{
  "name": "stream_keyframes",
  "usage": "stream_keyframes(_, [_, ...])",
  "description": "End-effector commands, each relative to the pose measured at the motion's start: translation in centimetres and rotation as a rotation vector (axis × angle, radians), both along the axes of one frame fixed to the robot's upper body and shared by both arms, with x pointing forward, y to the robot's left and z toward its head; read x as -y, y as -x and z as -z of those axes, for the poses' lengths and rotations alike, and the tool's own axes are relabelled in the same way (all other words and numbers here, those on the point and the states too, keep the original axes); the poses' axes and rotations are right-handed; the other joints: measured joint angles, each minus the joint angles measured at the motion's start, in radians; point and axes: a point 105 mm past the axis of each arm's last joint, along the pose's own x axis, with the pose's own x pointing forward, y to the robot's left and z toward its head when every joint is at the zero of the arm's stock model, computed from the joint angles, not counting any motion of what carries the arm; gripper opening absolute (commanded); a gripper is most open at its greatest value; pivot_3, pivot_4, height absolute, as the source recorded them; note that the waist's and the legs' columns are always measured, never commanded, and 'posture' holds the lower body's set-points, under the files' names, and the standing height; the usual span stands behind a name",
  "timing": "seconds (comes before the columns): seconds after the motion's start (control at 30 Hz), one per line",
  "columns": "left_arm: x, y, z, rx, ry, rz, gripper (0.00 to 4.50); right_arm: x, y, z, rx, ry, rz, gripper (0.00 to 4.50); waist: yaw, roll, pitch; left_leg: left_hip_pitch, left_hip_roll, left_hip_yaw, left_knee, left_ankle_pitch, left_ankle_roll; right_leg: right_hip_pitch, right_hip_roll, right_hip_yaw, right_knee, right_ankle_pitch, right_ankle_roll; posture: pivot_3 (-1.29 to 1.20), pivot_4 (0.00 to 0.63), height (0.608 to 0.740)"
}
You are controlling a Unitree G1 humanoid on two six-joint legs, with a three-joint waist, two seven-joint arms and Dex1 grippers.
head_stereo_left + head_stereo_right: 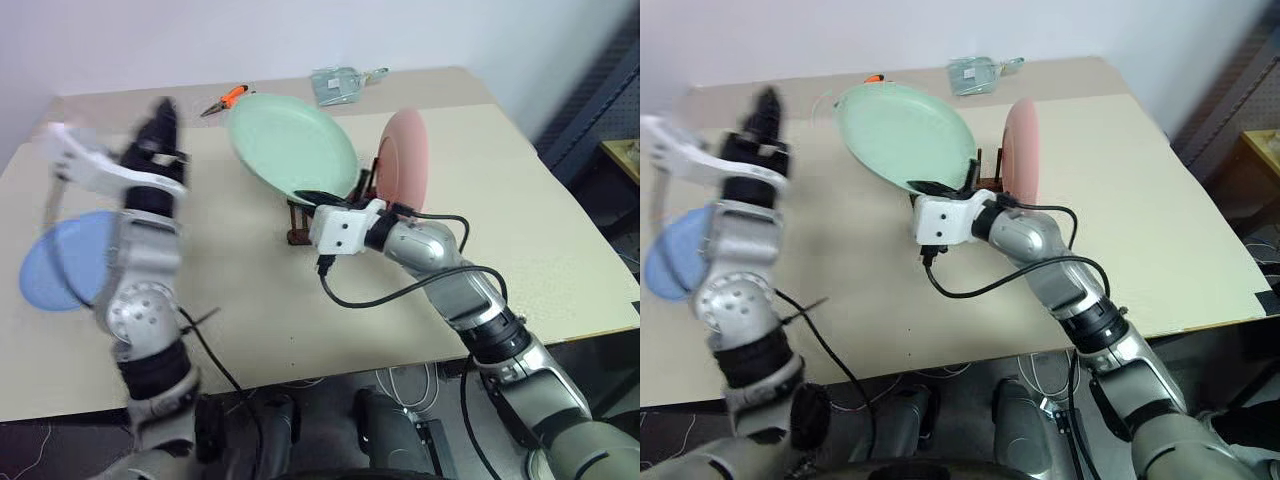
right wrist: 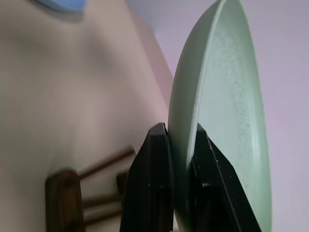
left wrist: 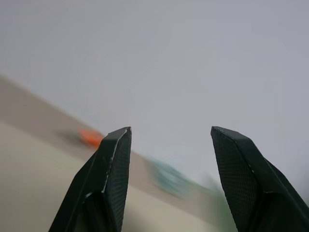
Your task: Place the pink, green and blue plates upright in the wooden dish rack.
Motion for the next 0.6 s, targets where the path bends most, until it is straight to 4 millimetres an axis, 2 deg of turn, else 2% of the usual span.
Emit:
stream_keyframes(0.03, [-0.4, 0.1, 0.9, -0.049, -0.290, -0.082, 2.81, 1.0, 2.1, -4.9, -0.051, -0.324, -0.083, 0.00, 0.001, 0.000, 0.000, 0.001, 0.000, 0.000, -0.001, 0.000, 0.000, 0.000, 0.000, 0.000, 0.000, 0.000, 0.000, 0.00, 0.150, 0.739])
stream_keyframes(0.1, [1.8, -0.2, 3.9, -0.147, -0.589, -0.002, 2.81, 1.9, 2.9, -6.5, -0.216, -0.575, -0.141, 0.00, 0.001, 0.000, 0.000, 0.000, 0.001, -0.001, -0.001, 0.000, 0.000, 0.001, 0.001, 0.000, 0.000, 0.000, 0.000, 0.00, 0.150, 0.739])
stream_keyframes(0.13, [3.4, -0.1, 5.6, -0.173, -0.673, 0.087, 2.81, 2.3, 3.4, -7.1, -0.295, -0.685, -0.173, 0.00, 0.003, 0.001, 0.000, 0.001, 0.001, -0.002, -0.001, 0.000, 0.000, 0.001, 0.001, 0.000, 0.000, 0.000, 0.000, 0.00, 0.150, 0.739])
stream_keyframes(0.2, [6.3, 0.6, 8.6, -0.202, -0.710, 0.266, 2.81, 2.6, 3.7, -7.7, -0.420, -0.863, -0.210, 0.00, 0.003, 0.000, -0.001, 0.001, 0.003, -0.003, 0.000, -0.001, 0.001, 0.001, 0.000, 0.000, 0.000, 0.000, 0.000, 0.00, 0.150, 0.739])
stream_keyframes(0.3, [10.2, 2.3, 11.4, -0.212, -0.712, 0.491, 2.81, 2.9, 3.6, -7.7, -0.539, -0.992, -0.210, 0.00, 0.001, 0.001, -0.001, 0.001, 0.004, -0.003, 0.000, -0.001, 0.001, 0.001, 0.000, 0.000, 0.000, -0.001, -0.004, 0.00, 0.150, 0.739])
stream_keyframes(0.4, [12.2, 3.2, 11.8, -0.196, -0.694, 0.590, 2.81, 3.1, 3.1, -7.4, -0.592, -1.028, -0.177, 0.00, 0.000, 0.002, 0.000, 0.001, 0.006, -0.002, 0.000, -0.001, 0.001, 0.000, 0.001, 0.000, 0.000, -0.001, -0.005, 0.00, 0.150, 0.739])
stream_keyframes(0.6, [13.0, 3.6, 11.8, -0.187, -0.673, 0.631, 2.81, 3.3, 2.4, -6.3, -0.653, -1.037, -0.118, 0.00, -0.003, 0.005, 0.000, 0.001, 0.008, 0.000, -0.001, -0.001, 0.001, -0.001, 0.002, 0.000, 0.000, -0.001, -0.006, 0.00, 0.150, 0.739])
